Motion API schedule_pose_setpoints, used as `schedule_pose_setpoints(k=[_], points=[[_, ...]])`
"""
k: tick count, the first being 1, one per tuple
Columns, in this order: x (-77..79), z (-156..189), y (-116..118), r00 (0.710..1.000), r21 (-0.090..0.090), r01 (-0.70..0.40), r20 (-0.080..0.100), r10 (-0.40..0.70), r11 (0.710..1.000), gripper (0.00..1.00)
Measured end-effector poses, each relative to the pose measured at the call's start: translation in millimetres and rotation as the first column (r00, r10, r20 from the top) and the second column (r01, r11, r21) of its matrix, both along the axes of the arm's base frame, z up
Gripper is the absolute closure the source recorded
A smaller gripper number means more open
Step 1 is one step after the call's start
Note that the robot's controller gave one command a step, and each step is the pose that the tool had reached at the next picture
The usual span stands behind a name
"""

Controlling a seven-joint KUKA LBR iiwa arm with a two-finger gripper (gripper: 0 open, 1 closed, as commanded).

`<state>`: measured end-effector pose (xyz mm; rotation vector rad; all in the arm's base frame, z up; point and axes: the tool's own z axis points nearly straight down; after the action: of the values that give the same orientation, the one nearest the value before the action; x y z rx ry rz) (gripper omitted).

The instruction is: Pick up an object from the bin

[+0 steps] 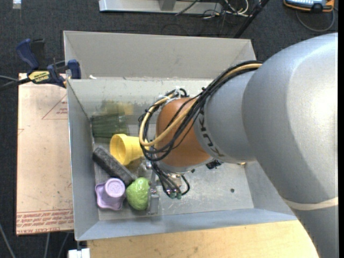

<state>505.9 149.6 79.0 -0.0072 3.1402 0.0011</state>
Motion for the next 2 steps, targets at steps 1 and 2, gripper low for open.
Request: schedule_pose_setpoints(k=[1, 2], points=[[-12.3, -6.6, 31.3, 0.999, 0.005, 0.047, -0.003, -0.047, 0.999, 1.00], [-12.3, -6.6, 31.3, 0.999, 0.005, 0.046, -0.003, -0.046, 0.999, 1.00]])
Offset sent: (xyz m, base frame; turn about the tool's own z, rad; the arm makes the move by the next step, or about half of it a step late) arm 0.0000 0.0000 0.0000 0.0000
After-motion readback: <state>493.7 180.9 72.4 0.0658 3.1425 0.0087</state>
